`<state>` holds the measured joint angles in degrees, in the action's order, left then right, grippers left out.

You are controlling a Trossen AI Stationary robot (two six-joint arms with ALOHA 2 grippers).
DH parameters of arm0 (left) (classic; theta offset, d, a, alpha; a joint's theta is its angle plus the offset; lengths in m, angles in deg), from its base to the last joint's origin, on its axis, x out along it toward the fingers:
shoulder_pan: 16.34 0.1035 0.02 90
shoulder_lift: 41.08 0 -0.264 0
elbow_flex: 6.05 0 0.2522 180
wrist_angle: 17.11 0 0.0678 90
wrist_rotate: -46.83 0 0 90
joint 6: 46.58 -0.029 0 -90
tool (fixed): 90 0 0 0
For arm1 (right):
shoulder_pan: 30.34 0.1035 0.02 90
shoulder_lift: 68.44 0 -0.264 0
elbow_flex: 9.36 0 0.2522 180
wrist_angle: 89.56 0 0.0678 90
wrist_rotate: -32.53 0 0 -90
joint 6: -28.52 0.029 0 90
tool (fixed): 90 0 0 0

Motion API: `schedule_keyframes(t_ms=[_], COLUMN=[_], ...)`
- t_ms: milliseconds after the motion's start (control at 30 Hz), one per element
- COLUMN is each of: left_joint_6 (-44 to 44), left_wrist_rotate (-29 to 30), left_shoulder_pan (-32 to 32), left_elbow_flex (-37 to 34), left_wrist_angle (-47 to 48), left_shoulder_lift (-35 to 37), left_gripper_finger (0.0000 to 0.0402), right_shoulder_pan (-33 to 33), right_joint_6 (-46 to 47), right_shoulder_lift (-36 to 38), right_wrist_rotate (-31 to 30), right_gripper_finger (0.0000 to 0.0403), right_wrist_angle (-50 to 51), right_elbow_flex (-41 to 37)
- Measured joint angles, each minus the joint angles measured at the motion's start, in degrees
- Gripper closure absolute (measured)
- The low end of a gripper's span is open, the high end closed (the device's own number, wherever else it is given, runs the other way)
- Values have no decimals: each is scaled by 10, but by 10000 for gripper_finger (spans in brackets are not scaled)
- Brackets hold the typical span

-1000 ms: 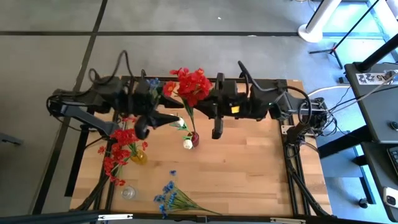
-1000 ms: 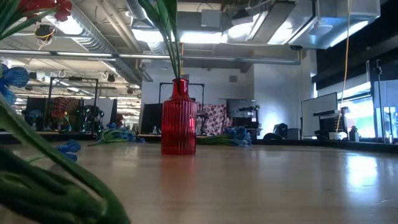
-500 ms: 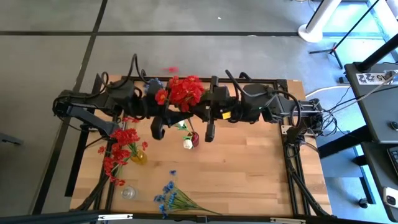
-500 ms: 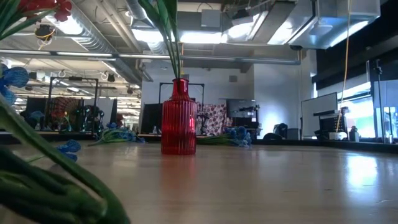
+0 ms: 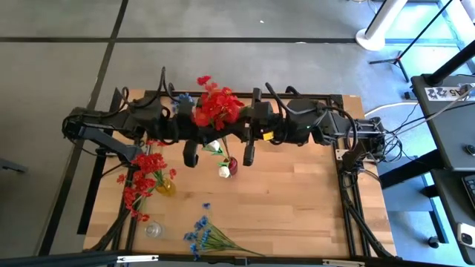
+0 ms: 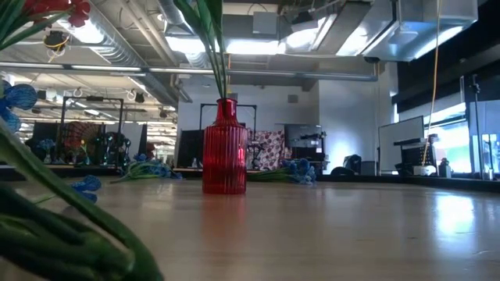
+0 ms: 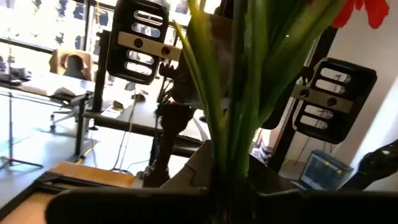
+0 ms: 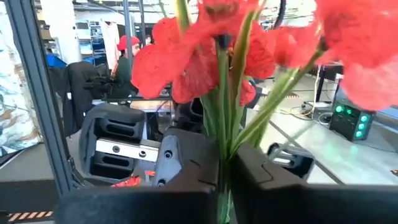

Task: Sort flowers into vase by color
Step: Put the red flowers into the yellow vase

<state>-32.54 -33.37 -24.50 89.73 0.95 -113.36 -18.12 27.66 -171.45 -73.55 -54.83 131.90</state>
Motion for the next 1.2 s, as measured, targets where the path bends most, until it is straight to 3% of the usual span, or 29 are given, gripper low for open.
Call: schedule_keyframes(t_ms=[133,300,567,833,1200], left_joint_6=[-31,-68,-52,-18,52], left_wrist_rotate=[12,39,82,94,88], left_shoulder_pan=[0,1,-23,-115,-183], left_elbow_flex=[0,19,33,10,-162], left_wrist_angle=[25,89,240,337,307], left_shoulder_lift=[11,44,142,221,265], left_gripper_finger=[389,391,393,394,394], right_shoulder_pan=[0,3,16,46,50], right_joint_6=[-11,-11,-11,-10,-4], right_shoulder_lift=[1,17,32,32,32], right_wrist_rotate=[1,6,-10,-100,-171], right_gripper_finger=[345,259,148,139,150], right_wrist_angle=[3,6,10,64,53], right_elbow_flex=[0,0,1,0,0])
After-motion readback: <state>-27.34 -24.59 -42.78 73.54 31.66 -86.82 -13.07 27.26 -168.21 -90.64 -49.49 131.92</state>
